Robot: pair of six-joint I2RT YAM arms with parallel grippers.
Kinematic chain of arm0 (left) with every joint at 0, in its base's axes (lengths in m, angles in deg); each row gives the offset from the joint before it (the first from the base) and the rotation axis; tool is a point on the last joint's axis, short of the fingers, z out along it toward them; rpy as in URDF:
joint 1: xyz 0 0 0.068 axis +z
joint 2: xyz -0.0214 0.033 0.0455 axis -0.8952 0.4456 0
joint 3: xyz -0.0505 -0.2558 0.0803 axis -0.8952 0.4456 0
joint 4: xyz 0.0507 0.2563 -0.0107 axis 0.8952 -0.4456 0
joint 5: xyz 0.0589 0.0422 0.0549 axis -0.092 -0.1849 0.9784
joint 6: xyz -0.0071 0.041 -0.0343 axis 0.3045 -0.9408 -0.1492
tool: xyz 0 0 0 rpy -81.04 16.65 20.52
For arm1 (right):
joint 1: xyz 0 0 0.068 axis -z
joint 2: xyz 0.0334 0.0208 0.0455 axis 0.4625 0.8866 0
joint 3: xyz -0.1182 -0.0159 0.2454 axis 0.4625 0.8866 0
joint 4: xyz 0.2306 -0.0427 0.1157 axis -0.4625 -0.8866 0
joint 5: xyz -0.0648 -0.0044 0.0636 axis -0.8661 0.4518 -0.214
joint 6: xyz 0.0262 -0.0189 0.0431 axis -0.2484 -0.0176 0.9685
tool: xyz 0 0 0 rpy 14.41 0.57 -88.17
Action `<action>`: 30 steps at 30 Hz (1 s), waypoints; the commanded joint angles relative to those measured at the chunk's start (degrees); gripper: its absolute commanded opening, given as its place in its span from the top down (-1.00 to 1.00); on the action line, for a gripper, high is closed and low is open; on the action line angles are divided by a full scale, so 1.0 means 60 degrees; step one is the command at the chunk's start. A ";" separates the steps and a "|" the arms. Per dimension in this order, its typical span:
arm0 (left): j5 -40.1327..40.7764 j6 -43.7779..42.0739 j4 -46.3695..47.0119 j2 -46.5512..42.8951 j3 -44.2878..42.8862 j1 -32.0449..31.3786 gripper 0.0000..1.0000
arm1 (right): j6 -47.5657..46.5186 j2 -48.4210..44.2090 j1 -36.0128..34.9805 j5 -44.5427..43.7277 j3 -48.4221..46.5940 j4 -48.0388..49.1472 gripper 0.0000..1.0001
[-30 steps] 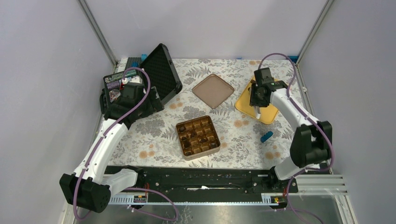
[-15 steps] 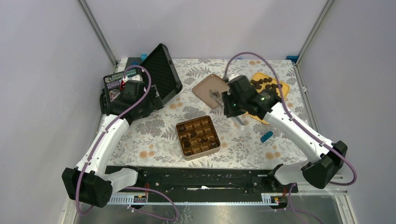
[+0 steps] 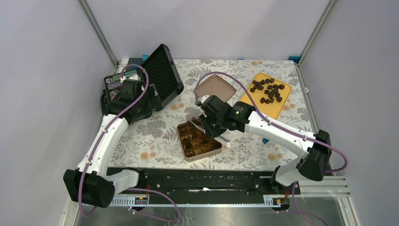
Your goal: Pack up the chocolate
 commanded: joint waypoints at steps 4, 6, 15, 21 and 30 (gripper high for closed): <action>-0.0913 -0.0086 0.0343 -0.0527 0.0320 0.0050 -0.97 | 0.0134 0.0285 -0.0071 0.0095 -0.0084 0.0453 0.53; -0.0979 -0.0087 0.0358 -0.0543 0.0360 0.0049 -0.97 | 0.0132 0.0322 -0.0078 0.0055 0.0033 0.0496 0.50; -0.1351 -0.0094 0.0556 -0.0529 0.0469 0.0048 -0.97 | 0.0321 0.0547 -0.0078 -0.0177 0.0282 0.1056 0.33; -0.1296 -0.0131 0.0556 -0.0535 0.0555 0.0048 -0.97 | 0.0433 0.0614 -0.0078 -0.0326 0.0264 0.1090 0.04; -0.1237 -0.0109 0.0600 -0.0464 0.0590 0.0048 -0.97 | 0.0485 0.0291 -0.0078 -0.0617 0.0125 0.0869 0.34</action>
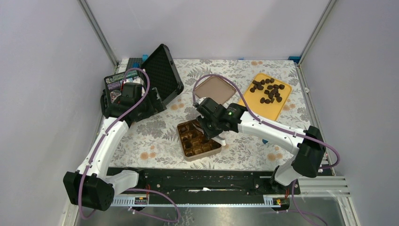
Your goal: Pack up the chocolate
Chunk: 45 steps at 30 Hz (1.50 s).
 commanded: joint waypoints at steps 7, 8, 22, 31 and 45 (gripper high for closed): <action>-0.0096 -0.0055 0.0421 -0.0059 -0.0011 0.0048 -0.97 | 0.0072 -0.1408 -0.0035 -0.2286 -0.0367 -0.0376 0.76; -0.0109 -0.0055 0.0437 -0.0058 -0.0007 0.0048 -0.97 | 0.0058 -0.1554 0.0058 -0.2553 -0.0336 -0.0444 0.75; -0.0243 -0.0143 0.0567 0.0093 0.0025 0.0048 -0.97 | -0.0175 -0.3678 0.5473 -0.2514 0.1884 -0.0025 0.69; -0.0665 -0.0434 0.0673 0.0117 -0.0008 0.0048 -0.98 | -0.0352 -0.3203 0.7398 -0.1877 0.2343 0.0897 0.58; -0.1472 -0.1321 0.0736 0.0848 -0.0147 0.0055 -0.97 | 0.0155 -0.1508 0.7931 -0.1523 0.2142 0.1593 0.29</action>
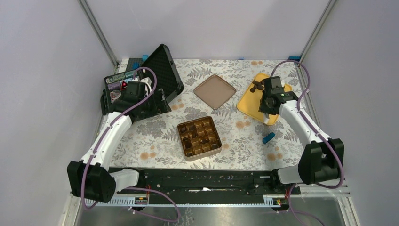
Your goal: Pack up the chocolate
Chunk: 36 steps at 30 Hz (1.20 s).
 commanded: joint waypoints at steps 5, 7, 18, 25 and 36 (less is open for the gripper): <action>-0.0615 -0.0354 0.0372 0.0710 -0.0388 0.0048 -0.97 | 0.0542 0.0536 0.0095 0.0030 -0.0402 0.0294 0.16; -0.0615 -0.0413 0.0371 0.0875 -0.0551 0.0048 -0.98 | 0.0567 0.0725 0.0095 0.0108 -0.0464 0.0283 0.14; -0.0290 -0.0426 0.0581 0.1255 -0.0503 0.0048 -0.98 | 0.0220 0.1852 0.0124 -0.0027 -0.0973 0.0419 0.12; -0.0389 -0.0304 0.0750 0.1340 -0.0431 0.0048 -0.97 | 0.0035 0.1920 0.0117 -0.0157 -0.1058 0.0409 0.21; -0.0392 -0.0037 0.0841 0.1000 -0.0304 0.0048 -0.98 | -0.0349 0.0942 0.0124 -0.0046 -0.1442 -0.0338 0.77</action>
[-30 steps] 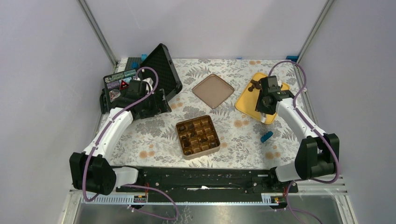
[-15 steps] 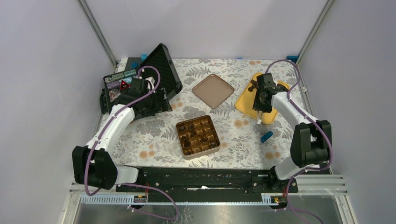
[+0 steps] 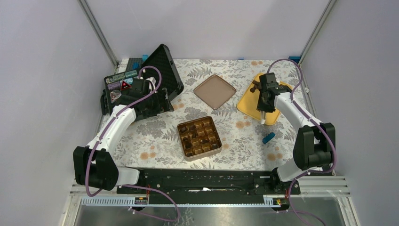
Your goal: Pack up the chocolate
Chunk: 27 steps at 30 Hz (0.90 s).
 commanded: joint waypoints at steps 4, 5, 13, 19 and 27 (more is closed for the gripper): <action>0.0014 0.0235 0.0496 -0.0470 0.0024 0.0048 -0.98 | -0.0278 -0.1802 0.0075 0.0065 -0.1215 -0.0874 0.77; 0.0065 0.0228 0.0494 -0.0508 0.0065 0.0048 -0.98 | -0.0307 -0.1918 0.0070 0.0239 -0.1435 -0.1068 0.77; 0.0779 0.0359 0.0429 -0.0592 -0.0053 0.0048 -0.97 | -0.0571 -0.2295 -0.1886 0.1503 -0.2775 -0.2379 0.70; 0.1034 0.0513 0.0429 -0.0506 -0.0154 0.0049 -0.97 | -0.0632 -0.2018 -0.4424 0.1769 -0.2494 -0.2728 0.69; 0.1162 0.0558 0.0326 -0.0589 -0.0171 0.0048 -0.97 | -0.0639 -0.1827 -0.5721 0.1994 -0.1963 -0.2831 0.68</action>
